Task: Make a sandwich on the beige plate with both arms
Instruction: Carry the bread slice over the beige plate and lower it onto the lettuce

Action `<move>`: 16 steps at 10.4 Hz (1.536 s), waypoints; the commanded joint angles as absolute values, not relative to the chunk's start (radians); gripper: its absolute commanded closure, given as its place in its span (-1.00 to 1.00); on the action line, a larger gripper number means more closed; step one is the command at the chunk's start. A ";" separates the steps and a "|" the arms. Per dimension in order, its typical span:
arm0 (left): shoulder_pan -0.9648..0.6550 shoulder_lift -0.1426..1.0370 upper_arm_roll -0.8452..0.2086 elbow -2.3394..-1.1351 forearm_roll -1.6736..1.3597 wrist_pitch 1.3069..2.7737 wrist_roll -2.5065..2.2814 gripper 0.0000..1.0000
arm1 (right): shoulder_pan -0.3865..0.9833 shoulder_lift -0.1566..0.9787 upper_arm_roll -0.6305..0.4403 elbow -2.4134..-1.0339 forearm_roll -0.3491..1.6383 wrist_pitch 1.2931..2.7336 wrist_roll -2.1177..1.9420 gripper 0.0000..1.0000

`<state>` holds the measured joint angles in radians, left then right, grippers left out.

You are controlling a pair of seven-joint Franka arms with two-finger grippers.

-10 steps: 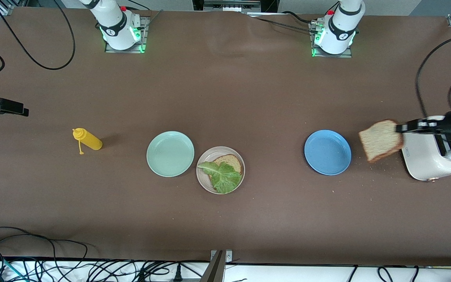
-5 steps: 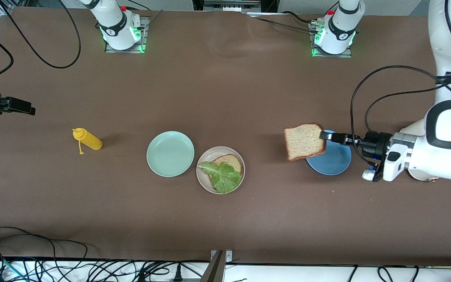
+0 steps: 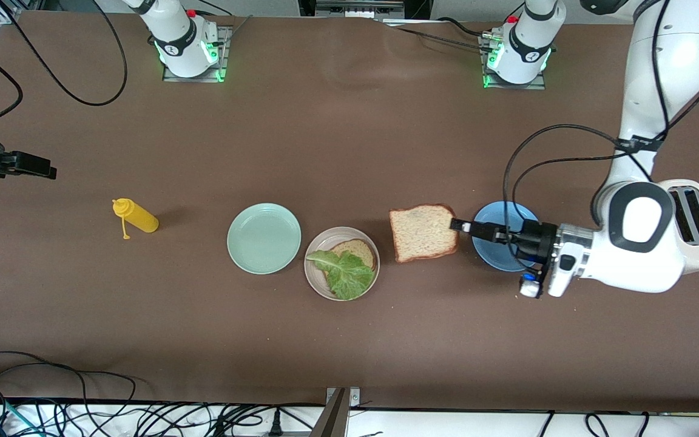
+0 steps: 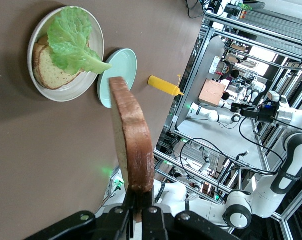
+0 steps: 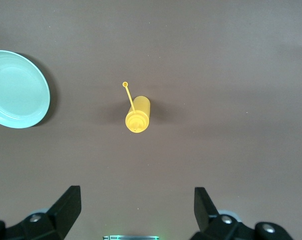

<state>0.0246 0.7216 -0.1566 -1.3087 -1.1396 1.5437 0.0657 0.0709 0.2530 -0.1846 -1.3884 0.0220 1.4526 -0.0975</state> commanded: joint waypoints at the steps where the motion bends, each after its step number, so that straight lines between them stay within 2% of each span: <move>1: -0.021 0.759 -0.146 -1.289 -1.213 1.597 0.100 1.00 | 0.074 0.232 -0.181 -1.416 0.005 1.468 -0.084 -1.00; 4: -0.060 0.788 -0.146 -1.289 -1.241 1.640 0.115 1.00 | 0.074 0.232 -0.181 -1.414 0.006 1.468 -0.084 -1.00; 11: -0.179 0.788 -0.146 -1.436 -1.400 1.925 0.316 1.00 | 0.072 0.232 -0.181 -1.416 0.008 1.470 -0.084 -1.00; 16: -0.247 0.841 -0.146 -1.463 -1.540 2.069 0.492 1.00 | 0.072 0.232 -0.181 -1.416 0.008 1.468 -0.084 -1.00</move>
<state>-0.2260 0.8243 -0.1558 -1.4489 -1.4699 2.0495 0.3965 0.0705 0.2530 -0.1846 -1.3886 0.0219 1.4540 -0.0965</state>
